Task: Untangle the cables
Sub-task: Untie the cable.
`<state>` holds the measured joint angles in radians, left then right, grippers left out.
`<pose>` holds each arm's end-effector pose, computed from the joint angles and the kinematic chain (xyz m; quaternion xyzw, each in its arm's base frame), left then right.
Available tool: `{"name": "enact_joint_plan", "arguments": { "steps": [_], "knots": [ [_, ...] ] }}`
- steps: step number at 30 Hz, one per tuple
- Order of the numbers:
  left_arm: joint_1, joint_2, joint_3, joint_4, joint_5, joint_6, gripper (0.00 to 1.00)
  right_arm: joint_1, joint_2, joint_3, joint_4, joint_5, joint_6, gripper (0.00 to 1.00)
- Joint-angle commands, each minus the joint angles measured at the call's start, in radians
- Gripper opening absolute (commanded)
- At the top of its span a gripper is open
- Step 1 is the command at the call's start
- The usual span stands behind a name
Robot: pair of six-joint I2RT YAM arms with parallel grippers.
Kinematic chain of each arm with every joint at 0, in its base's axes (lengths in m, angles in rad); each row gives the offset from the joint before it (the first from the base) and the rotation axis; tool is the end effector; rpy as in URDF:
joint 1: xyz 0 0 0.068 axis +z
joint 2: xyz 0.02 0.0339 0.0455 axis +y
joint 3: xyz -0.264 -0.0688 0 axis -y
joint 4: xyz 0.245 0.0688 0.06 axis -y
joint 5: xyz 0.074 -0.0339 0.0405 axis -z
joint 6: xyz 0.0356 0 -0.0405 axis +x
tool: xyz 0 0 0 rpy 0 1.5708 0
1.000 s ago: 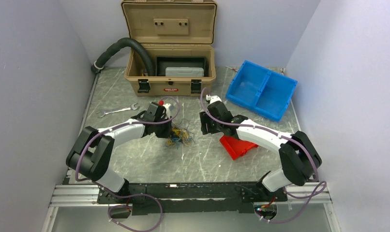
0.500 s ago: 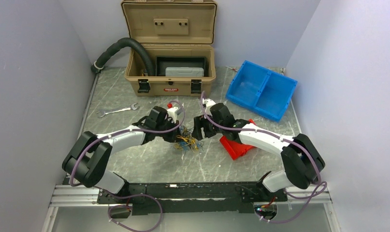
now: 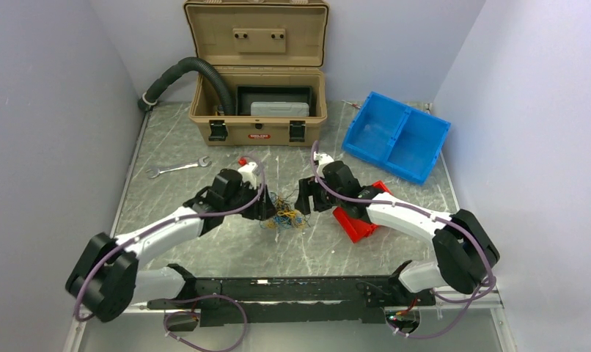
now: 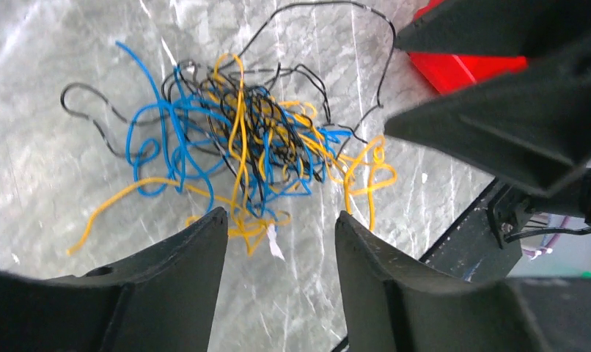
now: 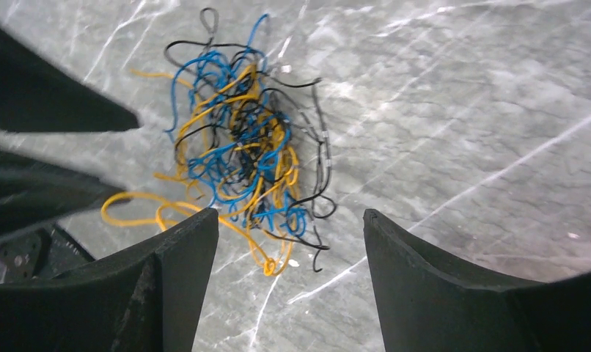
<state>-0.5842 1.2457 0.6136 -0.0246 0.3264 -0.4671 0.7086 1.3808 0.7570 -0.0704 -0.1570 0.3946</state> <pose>0.2057 -0.1497 0.2016 0.1234 0.8797 -0.3446 0.3035 0.2150 0.1916 0.2085 -0.1740 0.8864 0.2822 0.3231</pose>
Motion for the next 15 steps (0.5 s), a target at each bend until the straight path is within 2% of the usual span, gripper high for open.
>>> {"name": "enact_joint_plan", "arguments": {
  "steps": [1,8,15],
  "knots": [
    [-0.038,-0.152,-0.069,-0.011,-0.119,-0.142,0.62,-0.010,0.013,0.029,-0.036,0.137,0.058,0.74],
    [-0.041,-0.287,-0.141,-0.079,-0.156,-0.287,0.60,0.007,0.127,0.048,0.002,0.041,0.079,0.71],
    [-0.033,-0.198,-0.199,0.031,-0.086,-0.357,0.60,0.122,0.187,0.051,0.126,-0.022,0.152,0.70]
  ]
}}
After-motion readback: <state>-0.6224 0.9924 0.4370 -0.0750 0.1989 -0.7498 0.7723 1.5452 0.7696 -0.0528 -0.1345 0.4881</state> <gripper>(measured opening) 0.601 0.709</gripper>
